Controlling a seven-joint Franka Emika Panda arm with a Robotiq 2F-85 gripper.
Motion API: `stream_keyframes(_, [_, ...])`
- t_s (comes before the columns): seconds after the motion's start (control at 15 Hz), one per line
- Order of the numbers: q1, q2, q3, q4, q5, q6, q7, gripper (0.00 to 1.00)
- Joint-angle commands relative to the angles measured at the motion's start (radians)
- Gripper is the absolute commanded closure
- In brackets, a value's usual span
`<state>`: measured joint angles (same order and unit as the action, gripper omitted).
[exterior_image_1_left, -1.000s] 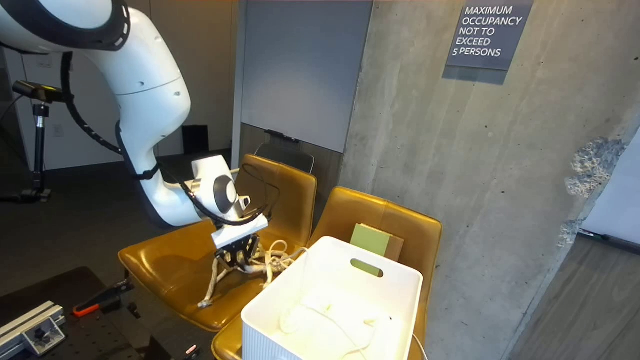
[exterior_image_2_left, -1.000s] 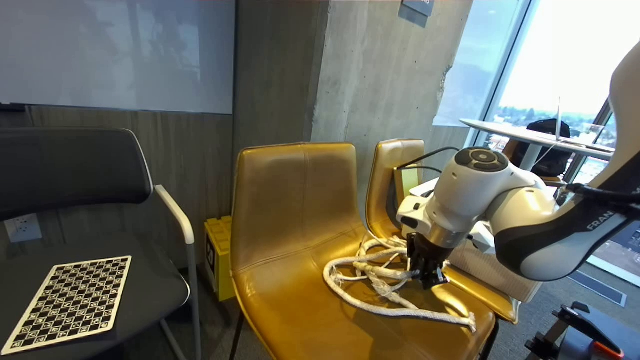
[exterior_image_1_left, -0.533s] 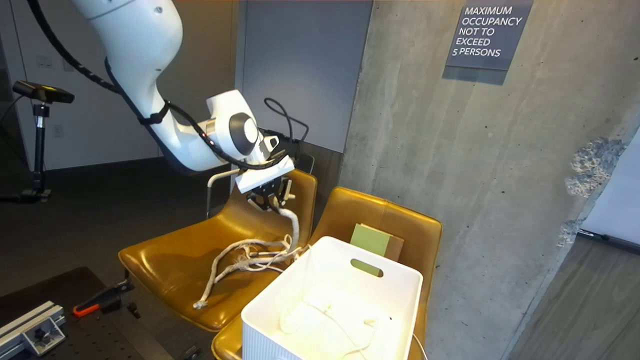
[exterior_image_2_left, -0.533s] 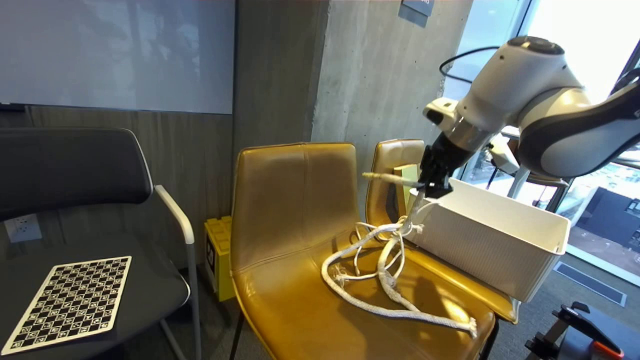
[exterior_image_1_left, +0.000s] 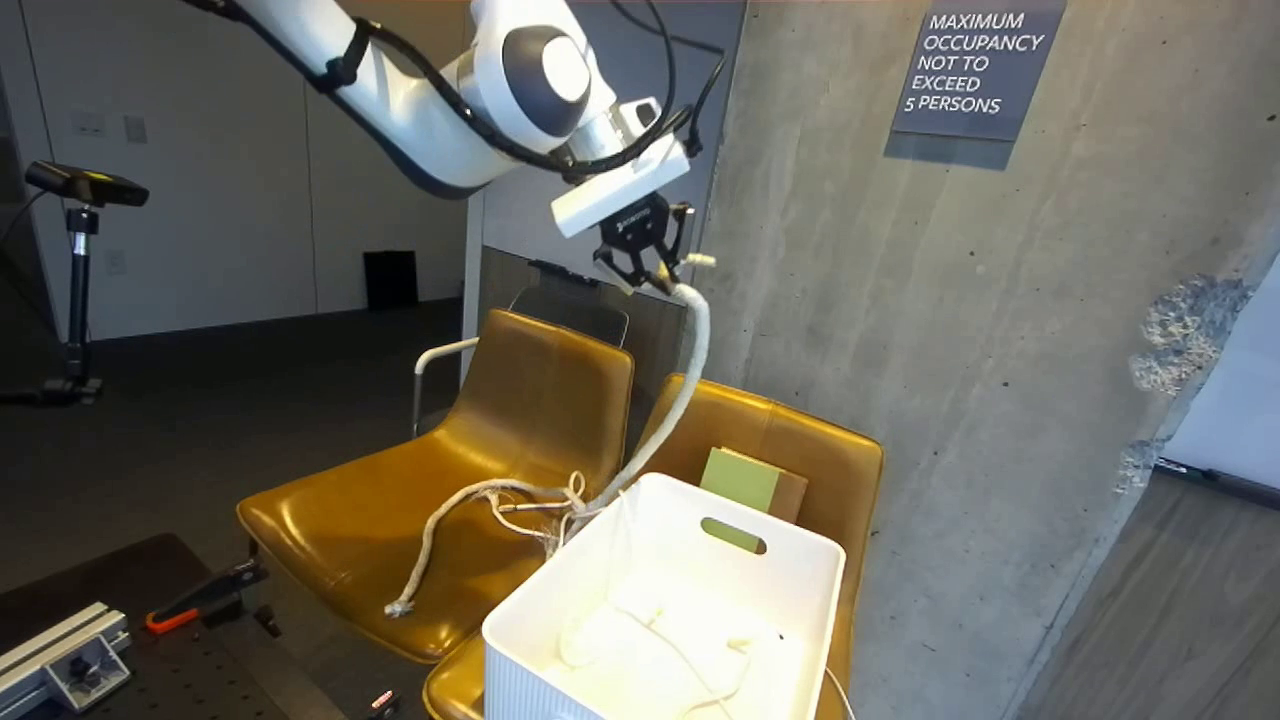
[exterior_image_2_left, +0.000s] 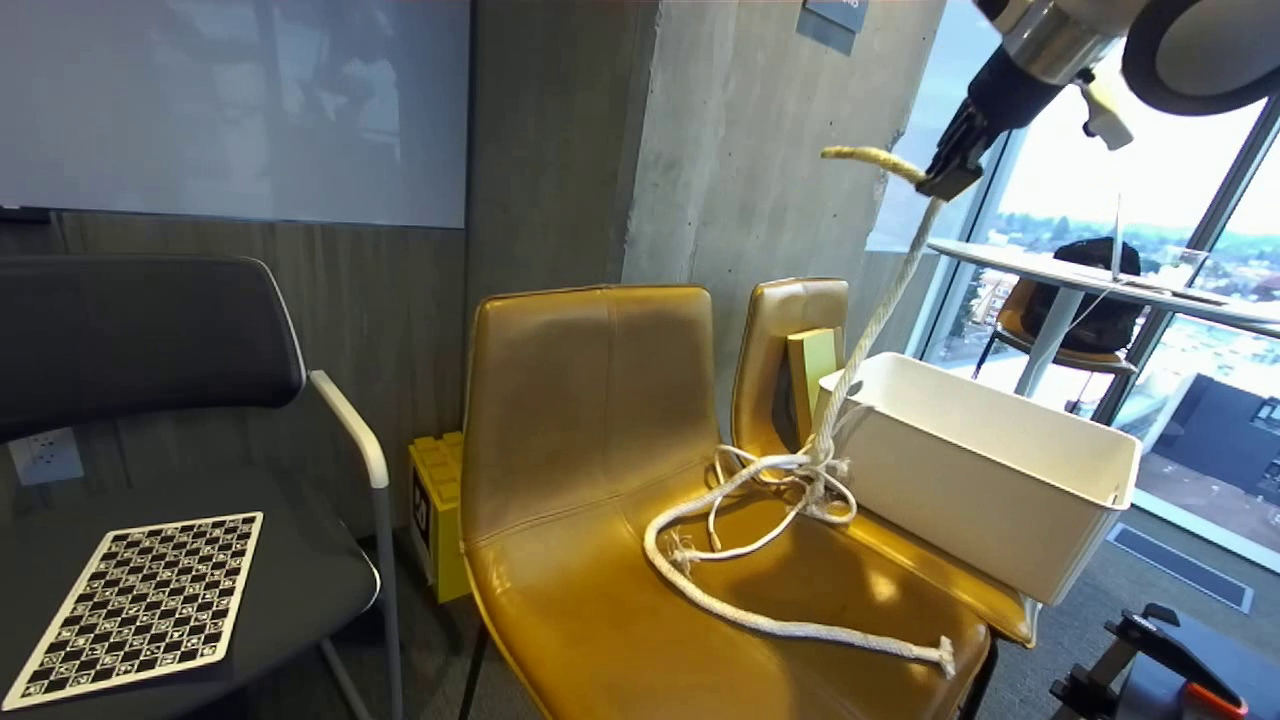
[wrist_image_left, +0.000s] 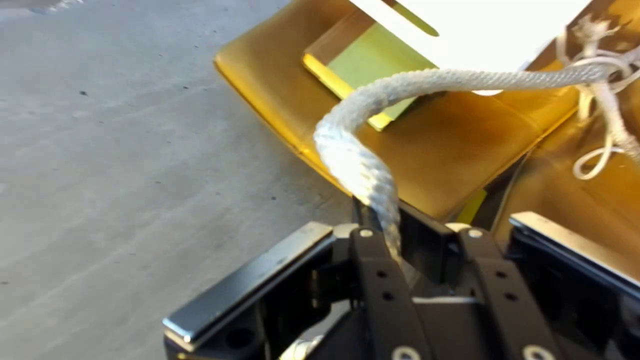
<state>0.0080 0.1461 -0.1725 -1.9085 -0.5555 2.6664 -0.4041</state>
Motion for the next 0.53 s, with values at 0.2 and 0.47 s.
stream_keyframes(0.2, [-0.135,-0.031,0.012,0.277,0.206,-0.195,-0.194,0.97])
stream_keyframes(0.47, [-0.194,-0.021,0.002,0.427,0.312,-0.315,-0.329,0.97])
